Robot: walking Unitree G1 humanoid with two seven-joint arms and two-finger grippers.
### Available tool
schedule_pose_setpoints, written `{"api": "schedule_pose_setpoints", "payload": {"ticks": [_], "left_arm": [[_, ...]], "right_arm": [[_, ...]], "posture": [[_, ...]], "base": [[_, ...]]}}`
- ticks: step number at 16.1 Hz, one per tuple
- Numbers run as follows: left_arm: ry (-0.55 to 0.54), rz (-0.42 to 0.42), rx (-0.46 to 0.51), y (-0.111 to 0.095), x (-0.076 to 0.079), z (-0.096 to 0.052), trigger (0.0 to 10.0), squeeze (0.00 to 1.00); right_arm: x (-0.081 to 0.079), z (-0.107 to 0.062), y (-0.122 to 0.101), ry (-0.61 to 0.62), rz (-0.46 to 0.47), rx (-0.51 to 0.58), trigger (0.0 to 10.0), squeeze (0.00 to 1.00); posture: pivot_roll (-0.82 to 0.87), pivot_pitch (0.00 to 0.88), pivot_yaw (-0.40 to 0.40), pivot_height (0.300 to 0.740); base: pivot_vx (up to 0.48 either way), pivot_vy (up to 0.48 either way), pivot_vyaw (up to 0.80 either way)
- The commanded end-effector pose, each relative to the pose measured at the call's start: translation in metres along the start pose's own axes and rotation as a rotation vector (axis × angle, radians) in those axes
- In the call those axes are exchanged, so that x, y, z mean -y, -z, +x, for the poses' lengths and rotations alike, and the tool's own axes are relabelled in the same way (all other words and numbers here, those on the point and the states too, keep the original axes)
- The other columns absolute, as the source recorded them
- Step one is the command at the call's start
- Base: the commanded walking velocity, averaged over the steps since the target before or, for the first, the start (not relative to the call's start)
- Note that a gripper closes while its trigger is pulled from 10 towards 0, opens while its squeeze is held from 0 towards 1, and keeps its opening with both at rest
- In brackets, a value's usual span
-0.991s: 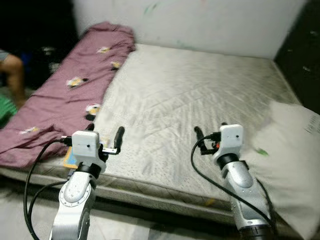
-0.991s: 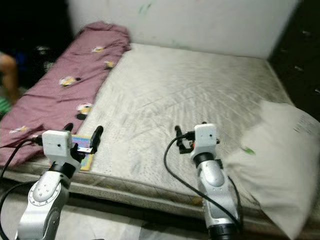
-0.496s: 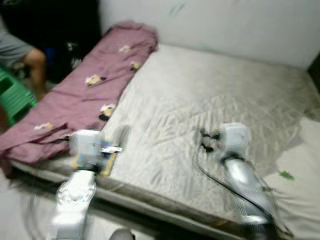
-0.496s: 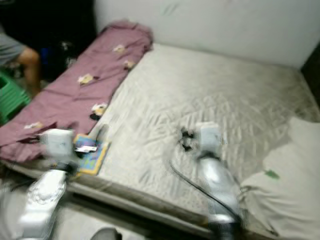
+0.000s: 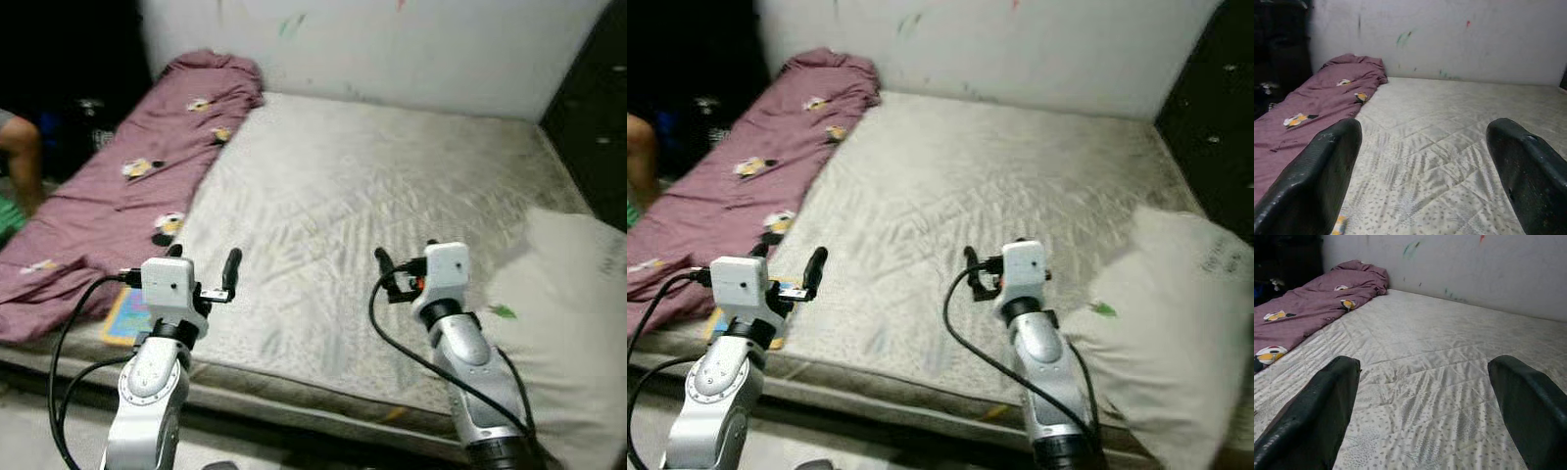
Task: Clean up the room
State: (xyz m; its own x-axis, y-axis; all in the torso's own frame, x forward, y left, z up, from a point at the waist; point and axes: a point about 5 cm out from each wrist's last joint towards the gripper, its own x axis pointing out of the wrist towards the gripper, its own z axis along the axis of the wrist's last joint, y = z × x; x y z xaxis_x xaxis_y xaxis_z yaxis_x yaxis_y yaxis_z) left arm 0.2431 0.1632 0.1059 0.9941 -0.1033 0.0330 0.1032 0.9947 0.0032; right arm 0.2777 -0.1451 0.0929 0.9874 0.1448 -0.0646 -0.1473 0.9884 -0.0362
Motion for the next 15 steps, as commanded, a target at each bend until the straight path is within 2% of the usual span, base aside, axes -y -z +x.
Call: {"api": "schedule_pose_setpoints", "payload": {"ticks": [1, 15], "left_arm": [[-0.002, 0.015, -0.003, -0.0009, -0.0002, 0.0006, 10.0, 0.00], [-0.005, 0.012, -0.003, -0.0005, 0.0005, 0.0021, 10.0, 0.00]], "right_arm": [[0.0038, 0.0010, -0.0032, 0.010, -0.001, 0.010, 10.0, 0.00], [0.0052, 0.0026, -0.0036, 0.016, -0.004, 0.013, 10.0, 0.00]], "posture": [[0.01, 0.000, -0.028, 0.740], [0.01, 0.000, -0.030, 0.740]], "base": [[0.000, -0.262, 0.00], [0.000, -0.269, 0.00]]}}
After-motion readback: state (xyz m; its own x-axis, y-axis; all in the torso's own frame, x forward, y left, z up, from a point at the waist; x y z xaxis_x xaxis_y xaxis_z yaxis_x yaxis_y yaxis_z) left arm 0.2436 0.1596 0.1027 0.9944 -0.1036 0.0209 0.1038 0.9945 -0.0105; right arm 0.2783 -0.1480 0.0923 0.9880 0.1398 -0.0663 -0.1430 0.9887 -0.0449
